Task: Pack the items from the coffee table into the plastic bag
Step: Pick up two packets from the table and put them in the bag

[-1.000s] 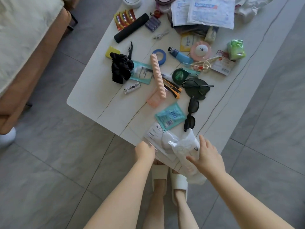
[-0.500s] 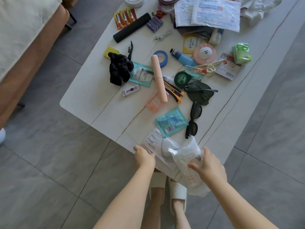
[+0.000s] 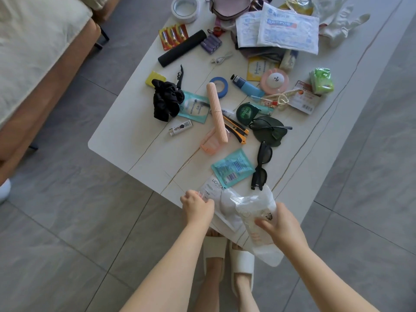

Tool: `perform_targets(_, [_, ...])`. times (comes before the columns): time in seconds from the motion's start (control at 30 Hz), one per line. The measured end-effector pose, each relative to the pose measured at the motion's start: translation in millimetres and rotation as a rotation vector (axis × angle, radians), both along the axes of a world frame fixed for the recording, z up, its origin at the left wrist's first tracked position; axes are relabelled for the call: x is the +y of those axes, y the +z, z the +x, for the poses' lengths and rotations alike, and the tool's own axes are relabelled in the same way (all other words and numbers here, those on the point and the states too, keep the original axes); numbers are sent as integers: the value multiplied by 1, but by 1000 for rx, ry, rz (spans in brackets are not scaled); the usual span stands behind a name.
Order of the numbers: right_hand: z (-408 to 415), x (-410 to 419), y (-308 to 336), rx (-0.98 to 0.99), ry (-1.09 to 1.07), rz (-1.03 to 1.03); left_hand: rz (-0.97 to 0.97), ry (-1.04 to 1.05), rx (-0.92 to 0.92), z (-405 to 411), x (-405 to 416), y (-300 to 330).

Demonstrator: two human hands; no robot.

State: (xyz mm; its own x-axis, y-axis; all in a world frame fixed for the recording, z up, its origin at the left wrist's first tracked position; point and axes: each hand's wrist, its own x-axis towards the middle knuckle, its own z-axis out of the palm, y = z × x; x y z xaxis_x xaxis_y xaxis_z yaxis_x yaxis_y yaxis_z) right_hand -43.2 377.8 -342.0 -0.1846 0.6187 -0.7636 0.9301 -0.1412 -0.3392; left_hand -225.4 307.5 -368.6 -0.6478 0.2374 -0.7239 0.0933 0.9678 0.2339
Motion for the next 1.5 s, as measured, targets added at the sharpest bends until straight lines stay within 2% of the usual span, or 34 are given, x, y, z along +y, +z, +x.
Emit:
perform_targets(0.1, [-2, 1, -3, 53, -15, 5, -41, -323, 82, -7, 10, -10])
perform_targets(0.23, [-3, -5, -9, 45, -24, 3, -98, -488, 80, -7, 13, -30])
perform_targets(0.37, [-4, -9, -6, 52, -130, -30, -104, -506, 103, -6, 13, -34])
perform_targets(0.47, [-5, -8, 3, 64, -166, -37, -111, -433, 4, -10, 9, -24])
perform_targets(0.7, [-17, 4, 57, 153, -172, -68, -49, -369, -80, -18, -1, 35])
perform_targets(0.8, [-27, 9, 85, 211, -187, -69, 45, -193, -105, -24, 0, 70])
perform_targets(1.0, [-49, 15, 152, 449, -458, -242, 341, 356, -164, -39, -15, 150])
perform_targets(1.13, [-73, 19, 211, 522, -476, -303, 569, 714, -257, -60, -37, 225])
perform_targets(1.3, [-114, 14, 286, 540, -428, -415, 671, 861, -127, -98, -71, 304])
perform_targets(1.4, [-149, 5, 322, 628, -382, -382, 705, 902, -46, -124, -91, 338])
perform_targets(1.5, [-188, -11, 343, 710, -356, -326, 804, 929, -71, -153, -113, 364])
